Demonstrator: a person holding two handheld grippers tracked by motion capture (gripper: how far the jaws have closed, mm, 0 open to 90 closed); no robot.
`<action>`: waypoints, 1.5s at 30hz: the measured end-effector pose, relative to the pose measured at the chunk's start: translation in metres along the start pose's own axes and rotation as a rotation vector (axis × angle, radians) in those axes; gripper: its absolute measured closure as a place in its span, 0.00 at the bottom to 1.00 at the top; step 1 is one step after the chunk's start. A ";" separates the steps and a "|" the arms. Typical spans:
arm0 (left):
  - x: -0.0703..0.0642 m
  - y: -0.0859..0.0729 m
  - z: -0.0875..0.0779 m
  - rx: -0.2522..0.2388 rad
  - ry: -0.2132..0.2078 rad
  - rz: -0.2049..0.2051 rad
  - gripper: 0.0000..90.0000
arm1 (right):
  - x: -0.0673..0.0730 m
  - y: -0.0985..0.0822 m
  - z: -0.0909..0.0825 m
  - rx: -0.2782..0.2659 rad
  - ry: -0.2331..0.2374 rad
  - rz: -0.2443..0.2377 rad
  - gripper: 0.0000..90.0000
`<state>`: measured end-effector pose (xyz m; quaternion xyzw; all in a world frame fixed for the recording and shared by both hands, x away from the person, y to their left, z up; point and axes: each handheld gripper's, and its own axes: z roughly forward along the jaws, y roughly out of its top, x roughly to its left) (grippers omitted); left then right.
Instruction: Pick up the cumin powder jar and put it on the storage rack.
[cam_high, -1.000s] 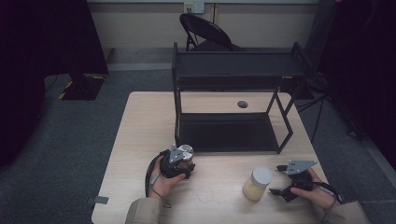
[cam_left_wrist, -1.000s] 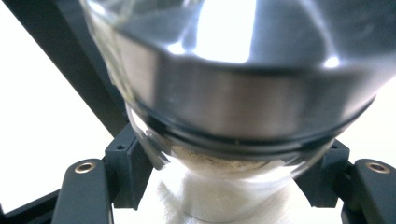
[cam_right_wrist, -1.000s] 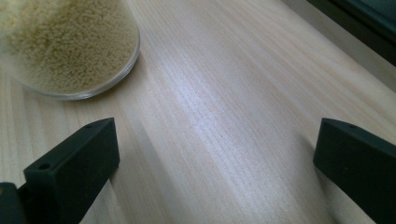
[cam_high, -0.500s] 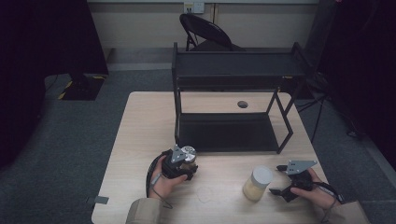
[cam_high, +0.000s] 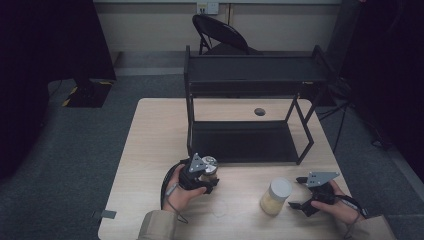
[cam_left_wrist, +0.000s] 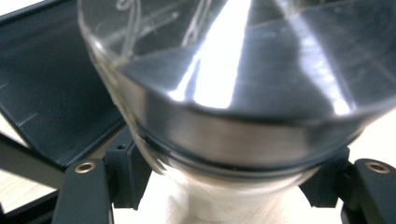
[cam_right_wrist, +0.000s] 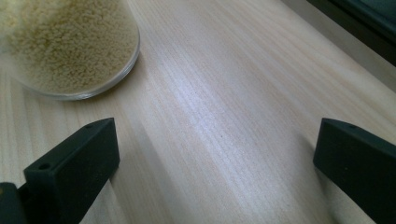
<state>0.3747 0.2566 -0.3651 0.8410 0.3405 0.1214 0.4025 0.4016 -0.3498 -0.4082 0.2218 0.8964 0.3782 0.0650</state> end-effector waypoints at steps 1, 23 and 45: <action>0.001 0.002 0.000 0.001 -0.007 -0.002 0.34 | 0.000 0.000 0.000 0.000 0.000 0.000 0.00; 0.000 0.076 -0.024 0.012 -0.028 0.042 0.34 | 0.000 0.000 0.000 0.000 -0.002 0.002 0.00; 0.006 0.152 -0.052 0.018 -0.048 0.066 0.34 | 0.001 0.000 0.000 -0.001 -0.004 0.003 0.00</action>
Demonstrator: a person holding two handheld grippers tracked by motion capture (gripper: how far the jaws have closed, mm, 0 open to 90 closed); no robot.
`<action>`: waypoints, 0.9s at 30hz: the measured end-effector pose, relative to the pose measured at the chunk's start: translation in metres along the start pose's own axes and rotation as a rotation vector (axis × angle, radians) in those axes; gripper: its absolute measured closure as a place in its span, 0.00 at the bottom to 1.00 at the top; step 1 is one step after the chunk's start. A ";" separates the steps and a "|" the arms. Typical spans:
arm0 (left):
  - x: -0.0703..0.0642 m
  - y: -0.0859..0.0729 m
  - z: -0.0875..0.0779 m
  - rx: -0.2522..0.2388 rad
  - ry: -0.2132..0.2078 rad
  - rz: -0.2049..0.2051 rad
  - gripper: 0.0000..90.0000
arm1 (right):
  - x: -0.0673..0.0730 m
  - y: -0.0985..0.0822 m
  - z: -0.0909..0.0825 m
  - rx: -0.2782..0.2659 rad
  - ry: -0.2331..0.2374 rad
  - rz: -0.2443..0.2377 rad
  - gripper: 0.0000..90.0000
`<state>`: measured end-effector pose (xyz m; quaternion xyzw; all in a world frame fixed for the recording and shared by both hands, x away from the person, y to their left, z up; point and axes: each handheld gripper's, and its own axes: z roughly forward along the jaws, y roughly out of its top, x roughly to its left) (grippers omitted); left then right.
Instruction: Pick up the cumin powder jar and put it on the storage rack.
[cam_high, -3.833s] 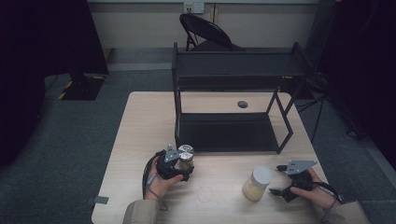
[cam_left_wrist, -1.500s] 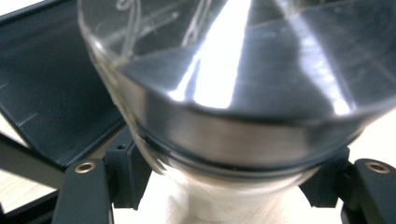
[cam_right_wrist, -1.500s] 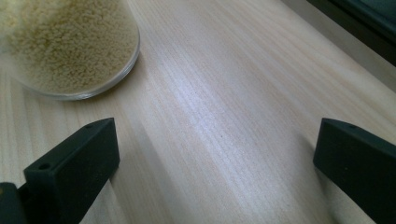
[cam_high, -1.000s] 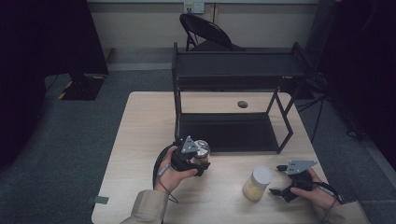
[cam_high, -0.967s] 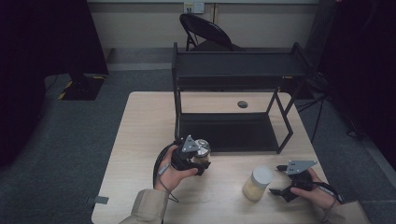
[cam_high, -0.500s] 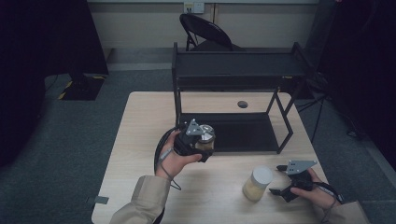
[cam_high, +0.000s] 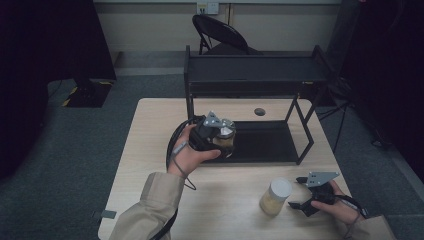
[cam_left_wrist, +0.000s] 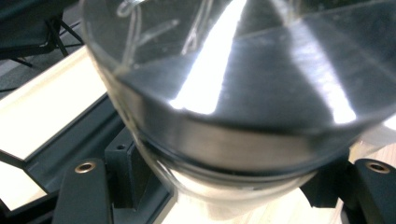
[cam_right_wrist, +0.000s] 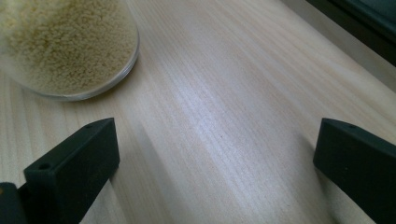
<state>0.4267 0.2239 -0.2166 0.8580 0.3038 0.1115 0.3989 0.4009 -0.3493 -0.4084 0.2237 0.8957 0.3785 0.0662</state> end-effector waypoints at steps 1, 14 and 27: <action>0.000 0.004 -0.002 -0.005 0.003 0.003 0.34 | 0.000 0.000 0.000 0.000 0.000 0.000 0.00; 0.002 0.051 -0.021 0.001 0.031 0.019 0.34 | 0.000 0.000 0.000 0.001 0.000 0.001 0.00; 0.006 0.084 -0.030 0.008 0.036 0.018 0.34 | 0.000 0.000 0.000 0.001 -0.001 0.002 0.00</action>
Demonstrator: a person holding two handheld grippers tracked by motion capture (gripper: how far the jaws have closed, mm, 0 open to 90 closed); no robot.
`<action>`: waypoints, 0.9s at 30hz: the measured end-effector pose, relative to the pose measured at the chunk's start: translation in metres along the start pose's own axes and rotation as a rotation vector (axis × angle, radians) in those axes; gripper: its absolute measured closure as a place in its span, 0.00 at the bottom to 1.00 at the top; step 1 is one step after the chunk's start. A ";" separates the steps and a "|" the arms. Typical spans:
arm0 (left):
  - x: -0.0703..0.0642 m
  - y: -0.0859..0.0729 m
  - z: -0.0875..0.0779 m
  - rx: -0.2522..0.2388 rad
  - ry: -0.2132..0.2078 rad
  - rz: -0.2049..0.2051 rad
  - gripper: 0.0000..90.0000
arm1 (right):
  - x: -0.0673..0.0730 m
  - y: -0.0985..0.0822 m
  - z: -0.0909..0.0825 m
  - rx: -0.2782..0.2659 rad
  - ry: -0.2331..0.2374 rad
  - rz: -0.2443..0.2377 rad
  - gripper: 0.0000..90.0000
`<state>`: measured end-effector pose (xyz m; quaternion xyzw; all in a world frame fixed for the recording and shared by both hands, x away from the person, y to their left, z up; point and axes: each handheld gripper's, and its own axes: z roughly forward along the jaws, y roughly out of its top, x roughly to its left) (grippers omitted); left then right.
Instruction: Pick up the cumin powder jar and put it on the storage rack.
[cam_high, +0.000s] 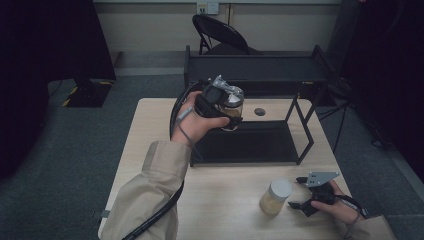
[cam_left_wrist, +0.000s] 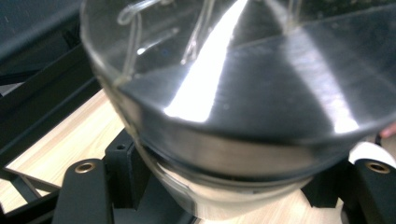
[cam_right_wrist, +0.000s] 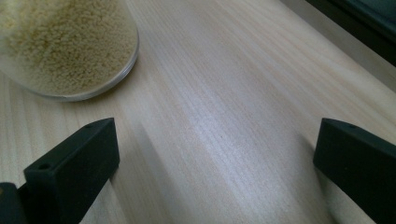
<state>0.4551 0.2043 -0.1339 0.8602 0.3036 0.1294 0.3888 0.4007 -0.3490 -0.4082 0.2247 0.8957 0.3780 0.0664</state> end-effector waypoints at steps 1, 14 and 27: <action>0.000 0.004 -0.001 0.006 0.006 0.005 0.34 | 0.000 0.000 0.000 0.000 0.000 0.000 0.00; 0.002 0.043 -0.007 0.014 0.022 0.007 0.34 | 0.000 0.000 0.000 0.000 0.000 0.000 0.00; 0.010 0.081 -0.019 -0.005 0.073 -0.036 0.34 | 0.000 0.000 0.000 0.001 0.001 0.002 0.00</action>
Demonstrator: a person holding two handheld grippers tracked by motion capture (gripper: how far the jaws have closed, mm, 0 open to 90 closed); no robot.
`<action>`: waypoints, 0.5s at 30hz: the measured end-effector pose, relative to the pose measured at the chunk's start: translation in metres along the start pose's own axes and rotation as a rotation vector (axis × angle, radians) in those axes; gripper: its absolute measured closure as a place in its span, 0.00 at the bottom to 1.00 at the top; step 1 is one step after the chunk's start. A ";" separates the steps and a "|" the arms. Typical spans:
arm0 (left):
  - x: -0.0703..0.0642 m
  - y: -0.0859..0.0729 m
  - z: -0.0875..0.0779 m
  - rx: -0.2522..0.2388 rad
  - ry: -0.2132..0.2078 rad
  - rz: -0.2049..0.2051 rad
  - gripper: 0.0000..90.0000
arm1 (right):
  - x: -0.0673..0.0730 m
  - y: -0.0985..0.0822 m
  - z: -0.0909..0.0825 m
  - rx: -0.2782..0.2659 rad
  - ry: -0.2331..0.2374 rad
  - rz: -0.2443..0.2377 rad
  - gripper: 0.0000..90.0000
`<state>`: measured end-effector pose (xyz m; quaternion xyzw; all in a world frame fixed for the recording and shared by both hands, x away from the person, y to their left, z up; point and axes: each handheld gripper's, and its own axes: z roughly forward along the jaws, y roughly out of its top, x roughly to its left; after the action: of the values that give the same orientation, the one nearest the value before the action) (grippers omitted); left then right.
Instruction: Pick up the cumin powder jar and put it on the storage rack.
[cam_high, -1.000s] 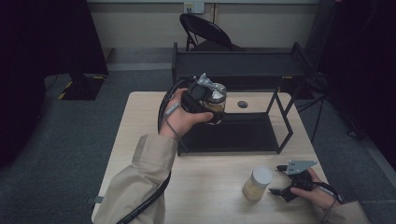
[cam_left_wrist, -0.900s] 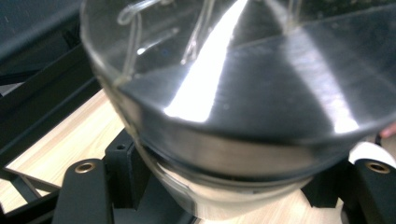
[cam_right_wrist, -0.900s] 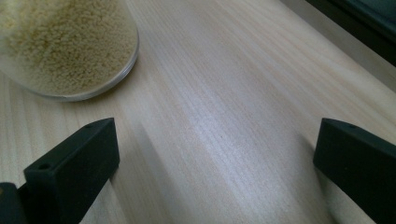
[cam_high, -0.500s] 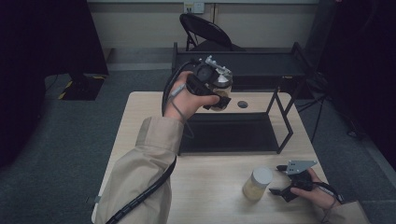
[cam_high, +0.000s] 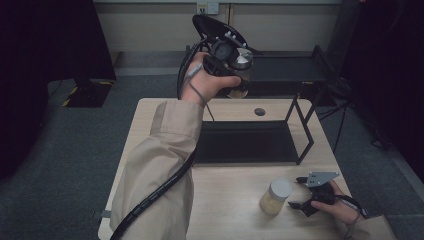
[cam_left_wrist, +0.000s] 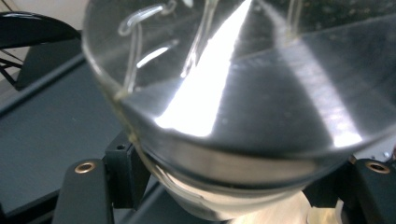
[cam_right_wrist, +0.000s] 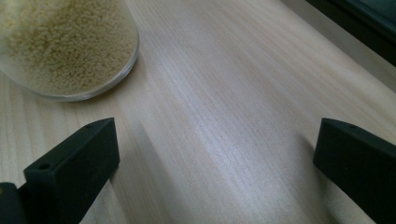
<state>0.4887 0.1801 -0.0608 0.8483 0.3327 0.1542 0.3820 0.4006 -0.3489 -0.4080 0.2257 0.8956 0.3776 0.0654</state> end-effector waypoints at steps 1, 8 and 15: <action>0.000 0.003 0.000 0.004 0.007 0.000 0.34 | 0.000 0.000 0.000 0.000 0.000 0.000 0.00; 0.002 0.022 0.005 0.015 0.059 -0.023 0.34 | 0.000 0.000 0.000 0.001 0.000 -0.001 0.00; 0.006 0.031 0.016 0.029 0.110 -0.055 0.34 | 0.000 0.000 0.000 0.000 0.000 -0.002 0.00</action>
<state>0.5155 0.1602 -0.0480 0.8345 0.3786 0.1851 0.3549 0.4006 -0.3490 -0.4081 0.2250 0.8957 0.3777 0.0659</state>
